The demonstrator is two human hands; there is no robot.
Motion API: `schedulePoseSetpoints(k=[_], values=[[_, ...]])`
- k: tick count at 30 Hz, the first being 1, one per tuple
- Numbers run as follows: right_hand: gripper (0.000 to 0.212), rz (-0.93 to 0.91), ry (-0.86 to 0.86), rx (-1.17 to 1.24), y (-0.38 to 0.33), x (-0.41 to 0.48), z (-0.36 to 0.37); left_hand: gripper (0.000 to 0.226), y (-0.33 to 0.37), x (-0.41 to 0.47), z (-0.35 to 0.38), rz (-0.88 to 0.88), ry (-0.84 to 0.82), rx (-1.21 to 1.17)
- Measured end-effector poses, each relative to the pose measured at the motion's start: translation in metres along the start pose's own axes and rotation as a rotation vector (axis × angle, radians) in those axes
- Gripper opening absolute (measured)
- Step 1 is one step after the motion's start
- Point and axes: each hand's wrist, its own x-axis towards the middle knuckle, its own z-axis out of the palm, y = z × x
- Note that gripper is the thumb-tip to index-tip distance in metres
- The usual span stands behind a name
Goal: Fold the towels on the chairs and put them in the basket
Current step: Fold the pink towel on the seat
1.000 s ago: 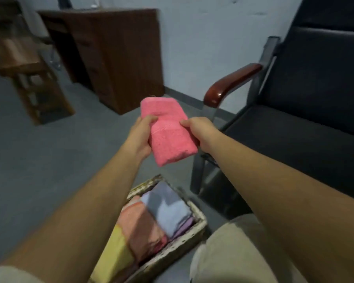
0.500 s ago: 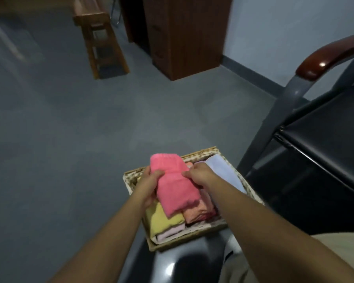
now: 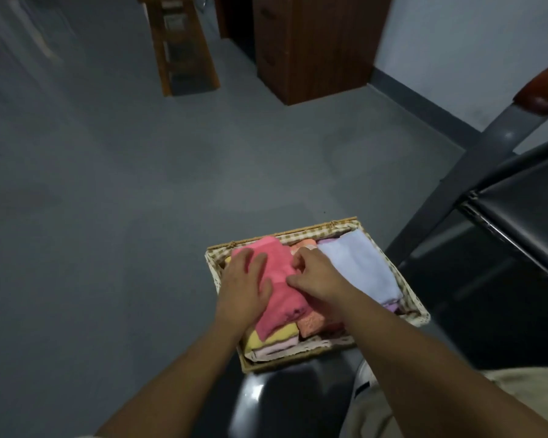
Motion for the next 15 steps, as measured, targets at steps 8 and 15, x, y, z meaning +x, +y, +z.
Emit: schedulePoseSetpoints(k=[8, 15], values=[[0.013, 0.048, 0.022, -0.237, 0.035, 0.011, -0.014, 0.090, -0.003, 0.032, 0.020, 0.226, -0.459, 0.216], [0.032, 0.192, 0.434, -0.189, 0.046, 0.080, -0.064, 0.050, -0.017, 0.136, 0.000, -0.196, 0.017, -0.054]])
